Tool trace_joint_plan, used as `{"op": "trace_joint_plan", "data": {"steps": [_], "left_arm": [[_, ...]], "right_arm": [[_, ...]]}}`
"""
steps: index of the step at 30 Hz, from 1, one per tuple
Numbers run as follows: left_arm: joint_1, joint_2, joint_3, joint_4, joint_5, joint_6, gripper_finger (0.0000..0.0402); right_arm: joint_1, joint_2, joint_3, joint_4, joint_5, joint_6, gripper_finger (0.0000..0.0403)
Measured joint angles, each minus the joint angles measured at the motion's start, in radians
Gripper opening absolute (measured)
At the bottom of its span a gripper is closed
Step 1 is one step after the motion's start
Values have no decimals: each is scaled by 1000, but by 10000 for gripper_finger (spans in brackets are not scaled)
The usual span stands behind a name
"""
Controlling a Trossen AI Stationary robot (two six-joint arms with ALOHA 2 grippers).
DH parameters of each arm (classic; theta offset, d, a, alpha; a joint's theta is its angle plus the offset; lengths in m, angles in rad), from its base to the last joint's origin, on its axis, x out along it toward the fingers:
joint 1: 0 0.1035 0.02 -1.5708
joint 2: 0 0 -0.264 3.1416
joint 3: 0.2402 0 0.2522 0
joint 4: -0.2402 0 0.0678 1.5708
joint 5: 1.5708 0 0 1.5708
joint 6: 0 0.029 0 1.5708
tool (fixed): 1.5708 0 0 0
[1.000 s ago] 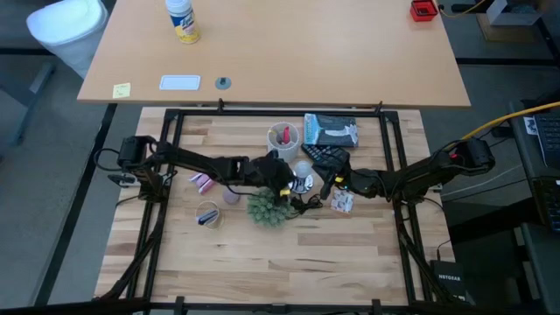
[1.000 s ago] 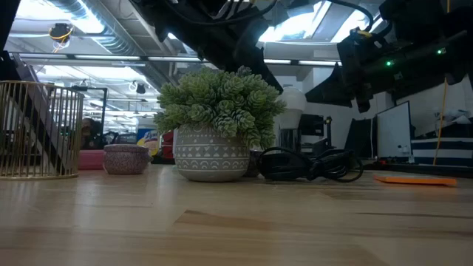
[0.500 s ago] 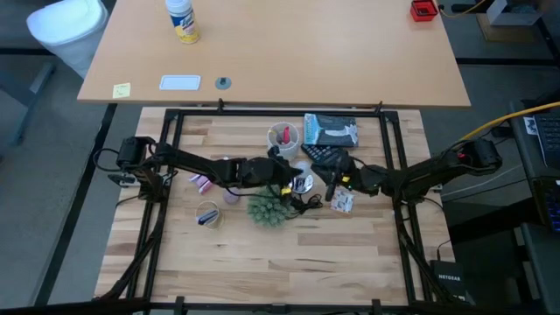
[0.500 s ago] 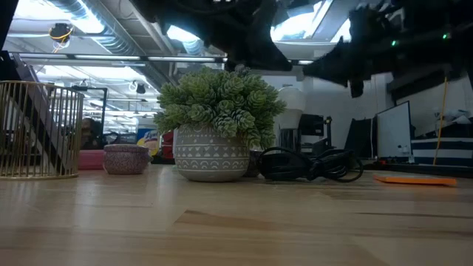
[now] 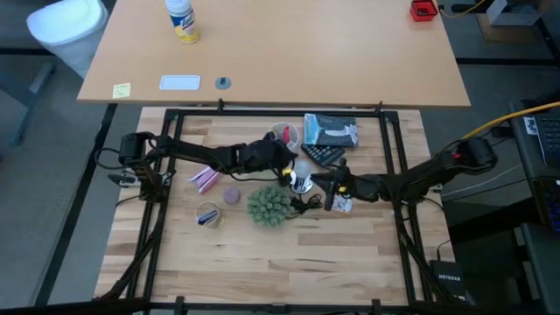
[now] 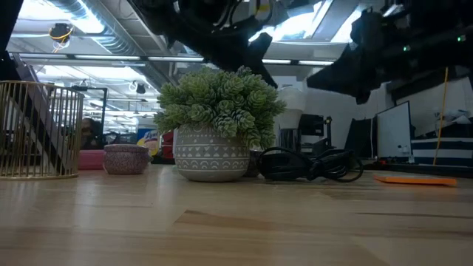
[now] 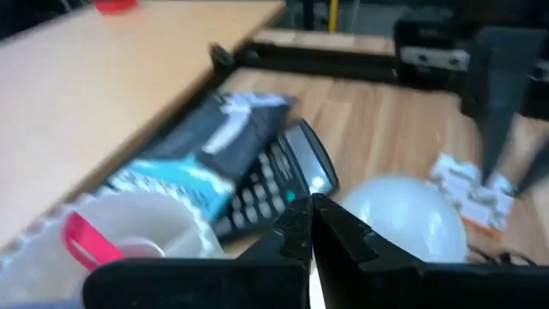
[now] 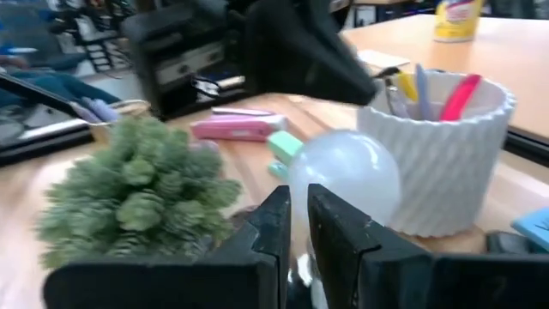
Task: Screw lightbulb
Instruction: Remove the lightbulb from the silver desk lamp
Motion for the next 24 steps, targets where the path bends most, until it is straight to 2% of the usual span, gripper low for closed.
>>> {"op": "trace_joint_plan", "data": {"steps": [4, 9, 16, 24], "left_arm": [[6, 0, 0, -68, 48, -27, 1], [-16, -1, 0, -76, 80, -18, 1], [-63, -3, 0, -86, 76, -38, 1], [-115, -2, 0, -82, 90, -71, 1]], "right_arm": [[0, 36, 0, 0, 42, 6, 50], [0, 68, 0, 2, 106, 7, 50], [-27, 96, 0, 13, 165, 26, 50], [-120, 97, 0, 8, 85, 51, 50]]}}
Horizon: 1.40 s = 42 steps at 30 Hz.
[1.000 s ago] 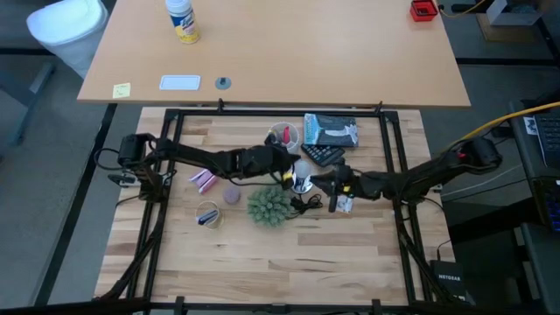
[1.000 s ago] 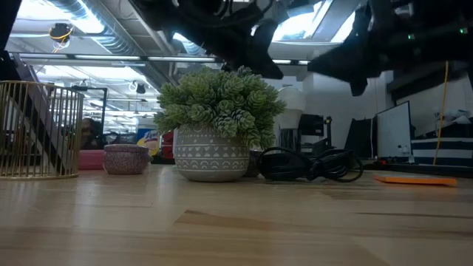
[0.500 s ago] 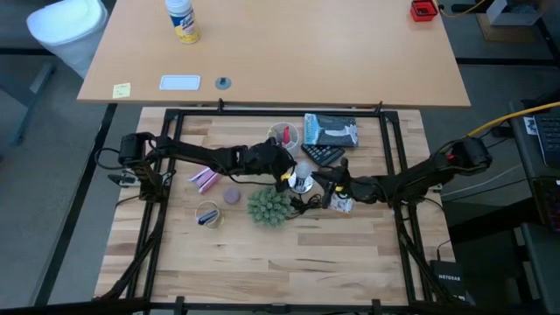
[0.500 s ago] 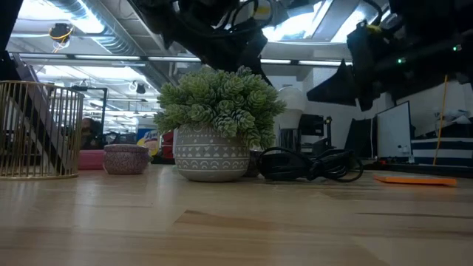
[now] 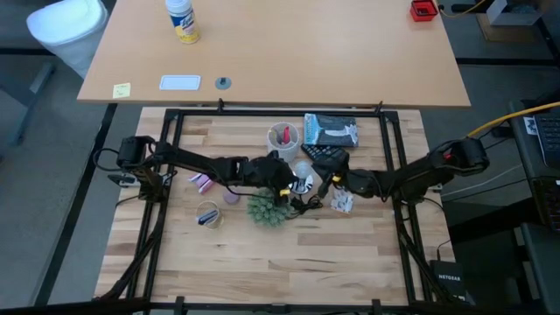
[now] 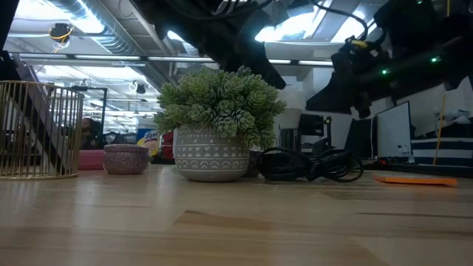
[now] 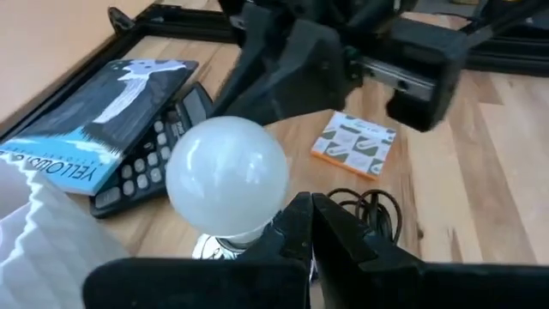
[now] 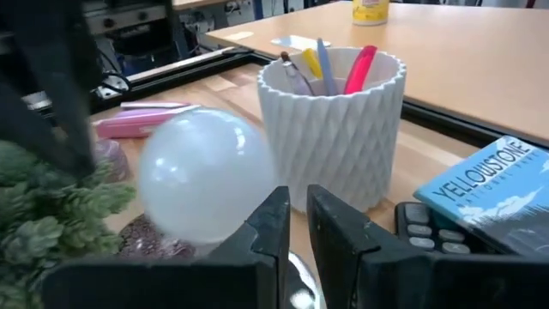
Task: Screw lightbulb
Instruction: Remove the lightbulb from the silver desk lamp
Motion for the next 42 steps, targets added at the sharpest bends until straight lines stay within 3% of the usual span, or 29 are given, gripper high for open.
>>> {"op": "trace_joint_plan", "data": {"steps": [11, 18, 23, 32, 42], "left_arm": [[-28, 1, 0, 96, -9, -6, 1], [-20, 1, 0, 191, -67, 57, 1], [14, 1, 0, 187, -174, 61, 1], [113, 1, 0, 51, -178, -26, 1], [120, 1, 0, -8, -46, -37, 1]], "right_arm": [[-27, -38, 0, 1, -22, -74, 50], [59, -208, 0, -2, -18, -136, 50], [128, -275, 0, -26, -17, -127, 50], [153, -154, 0, -54, -3, -41, 50], [153, -32, 0, 1, 59, 6, 50]]}}
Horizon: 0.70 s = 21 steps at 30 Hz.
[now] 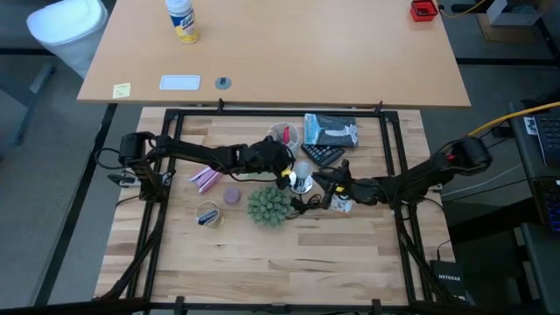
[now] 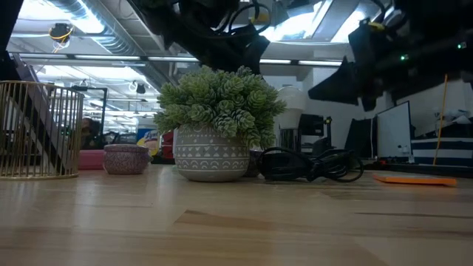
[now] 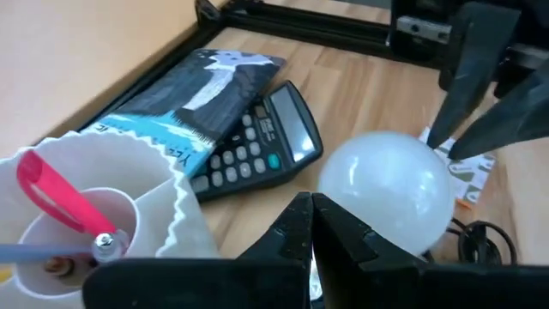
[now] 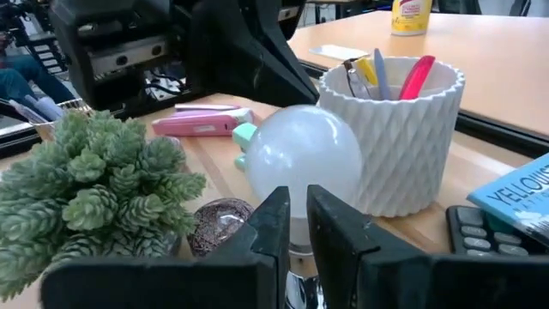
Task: Screw lightbulb
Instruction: Remove the lightbulb from the silver desk lamp
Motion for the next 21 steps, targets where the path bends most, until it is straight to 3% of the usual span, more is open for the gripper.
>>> {"op": "trace_joint_plan", "data": {"steps": [13, 21], "left_arm": [[-47, 0, 0, -17, 20, -7, 1], [-81, 0, 0, -14, 20, -14, 1]], "right_arm": [[-4, 49, 0, 10, 89, 27, 50], [-82, 49, 0, 9, 56, 27, 50]]}}
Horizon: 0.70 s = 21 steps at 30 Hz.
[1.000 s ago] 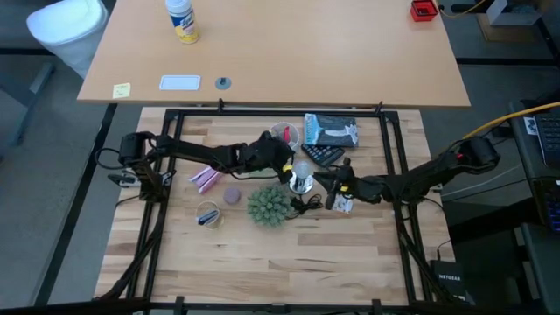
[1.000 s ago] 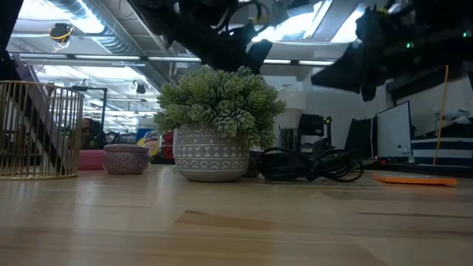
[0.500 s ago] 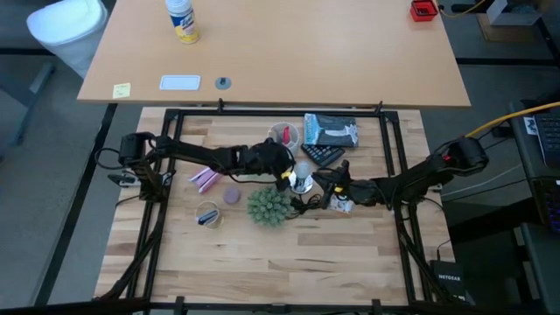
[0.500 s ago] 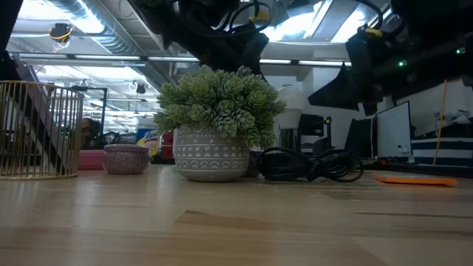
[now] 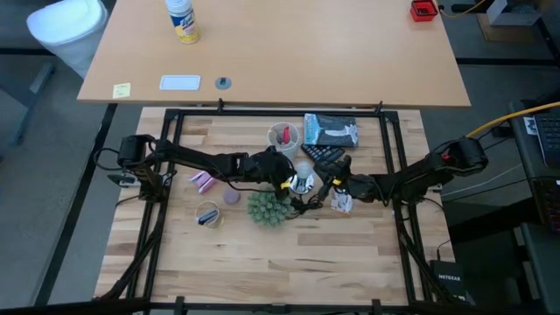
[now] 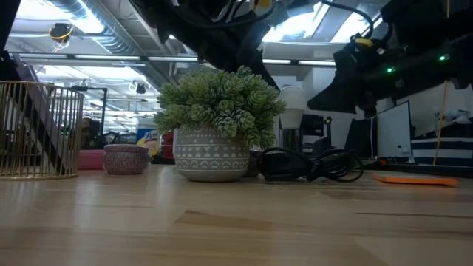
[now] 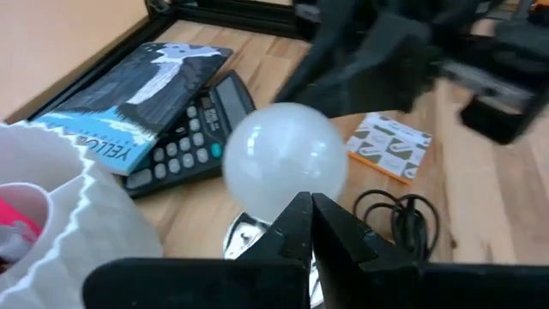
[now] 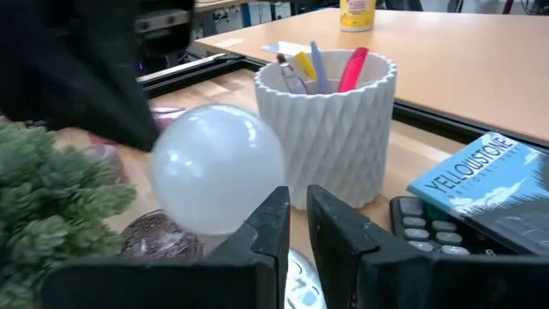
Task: Screw lightbulb
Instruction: Remove the lightbulb from the silver desk lamp
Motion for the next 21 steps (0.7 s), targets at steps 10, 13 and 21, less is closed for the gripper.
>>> {"op": "trace_joint_plan", "data": {"steps": [10, 13, 21], "left_arm": [[-33, 0, 0, 23, 0, 2, 1], [-33, 0, 0, 50, -3, 3, 1], [-21, -1, 0, 132, -33, 61, 1]], "right_arm": [[-72, 0, 0, 0, -38, -29, 50], [-68, -22, 0, -1, -40, -53, 50], [7, -212, 0, -53, -73, -87, 50]]}}
